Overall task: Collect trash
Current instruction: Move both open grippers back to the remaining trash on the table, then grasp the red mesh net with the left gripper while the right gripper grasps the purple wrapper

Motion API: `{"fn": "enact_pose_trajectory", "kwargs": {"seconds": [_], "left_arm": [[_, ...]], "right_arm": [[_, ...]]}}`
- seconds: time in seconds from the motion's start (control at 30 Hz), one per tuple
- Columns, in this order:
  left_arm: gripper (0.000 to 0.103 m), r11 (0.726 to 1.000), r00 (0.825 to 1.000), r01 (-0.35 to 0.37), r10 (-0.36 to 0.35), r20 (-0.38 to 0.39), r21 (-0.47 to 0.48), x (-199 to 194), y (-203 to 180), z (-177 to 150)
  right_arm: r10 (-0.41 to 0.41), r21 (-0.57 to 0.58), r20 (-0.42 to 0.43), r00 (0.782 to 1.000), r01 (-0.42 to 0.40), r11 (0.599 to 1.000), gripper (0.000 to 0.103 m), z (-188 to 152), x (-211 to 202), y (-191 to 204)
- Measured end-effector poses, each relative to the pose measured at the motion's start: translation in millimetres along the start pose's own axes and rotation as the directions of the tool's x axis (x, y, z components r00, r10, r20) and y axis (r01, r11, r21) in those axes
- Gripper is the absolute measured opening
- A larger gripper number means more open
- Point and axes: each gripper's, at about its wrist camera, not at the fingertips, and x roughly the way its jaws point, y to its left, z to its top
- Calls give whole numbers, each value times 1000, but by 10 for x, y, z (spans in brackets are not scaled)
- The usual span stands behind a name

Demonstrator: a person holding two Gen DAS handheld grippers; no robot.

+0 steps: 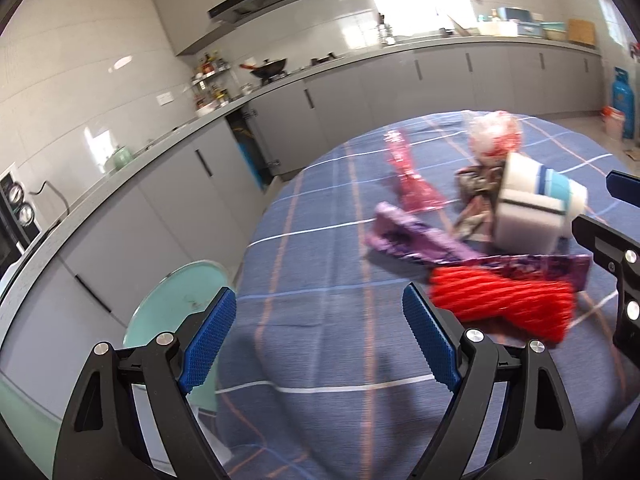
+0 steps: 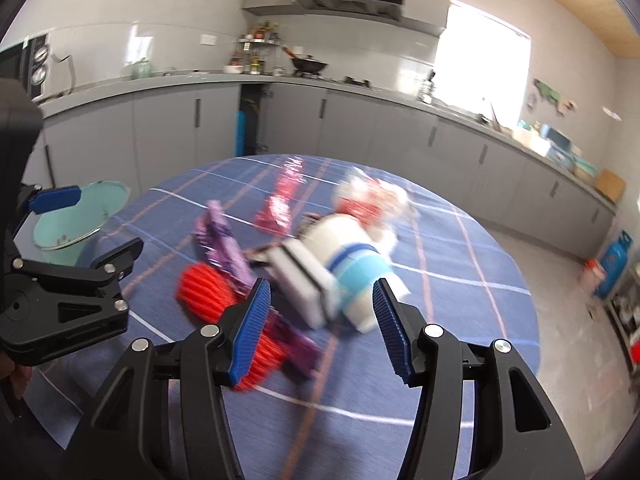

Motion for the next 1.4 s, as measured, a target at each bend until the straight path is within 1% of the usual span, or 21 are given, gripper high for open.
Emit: {"fn": "enact_pose_trajectory", "kwargs": {"seconds": [0.13, 0.23, 0.27, 0.3, 0.43, 0.6, 0.77, 0.83, 0.93, 0.97, 1.0, 1.03, 1.07, 1.1, 1.13, 1.2, 1.3, 1.4], "left_arm": [[87, 999, 999, 31, -31, 21, 21, -59, -183, 65], [87, 997, 997, 74, -75, 33, 30, -122, -359, 107], [89, 996, 996, 84, -86, 39, 36, -146, -410, 110], [92, 994, 994, 94, -97, 50, 47, -183, -476, 116], [94, 988, 989, 124, -130, 65, 92, -274, -692, 114], [94, 981, 988, 147, -153, 34, 125, -220, -908, 87], [94, 969, 983, 172, -180, 28, 175, -257, -1124, 20], [94, 967, 983, 176, -182, 18, 186, -234, -1152, -7], [94, 964, 981, 195, -195, -19, 178, -122, -1131, -59], [91, 963, 978, 208, -205, -36, 171, -81, -1090, -78], [79, 961, 975, 224, -219, -45, 159, -54, -1043, -91], [63, 961, 972, 234, -229, -53, 149, -34, -1000, -102], [60, 958, 967, 254, -247, -70, 135, 0, -941, -112], [51, 954, 960, 277, -269, -82, 115, 32, -874, -128], [36, 950, 953, 298, -290, -92, 96, 62, -784, -152], [21, 939, 938, 338, -330, -108, 66, 105, -655, -187], [14, 940, 938, 339, -335, -95, 37, 108, -453, -223], [12, 945, 942, 327, -324, -82, 13, 99, -280, -242]], "right_arm": [[-51, 51, -19, 998, 52, 997, 54, -105, -40, -237], [-86, 84, -35, 996, 88, 992, 54, -192, -44, -387], [-100, 93, -39, 994, 104, 990, 54, -222, -44, -439], [-113, 98, -42, 993, 116, 988, 54, -248, -49, -471], [-146, 131, -62, 987, 153, 979, 55, -328, -26, -637], [-164, 164, -75, 984, 175, 971, 55, -466, -20, -772], [-165, 190, -76, 983, 177, 966, 57, -562, 1, -856], [-162, 194, -79, 984, 175, 965, 57, -575, 24, -855], [-158, 197, -81, 984, 171, 965, 57, -587, 40, -852], [-156, 195, -79, 985, 168, 966, 57, -581, 41, -838], [-153, 192, -74, 985, 165, 967, 57, -571, 40, -819], [-150, 190, -70, 986, 160, 969, 57, -570, 37, -802], [-144, 185, -63, 988, 153, 971, 57, -562, 29, -773], [-138, 180, -56, 989, 146, 973, 57, -547, 18, -738], [-131, 176, -50, 990, 138, 975, 57, -539, 12, -714], [-117, 166, -40, 992, 122, 979, 57, -519, 2, -661], [-94, 154, -27, 995, 97, 983, 57, -482, -19, -581], [-69, 136, -10, 998, 70, 988, 57, -425, -28, -483]]}}
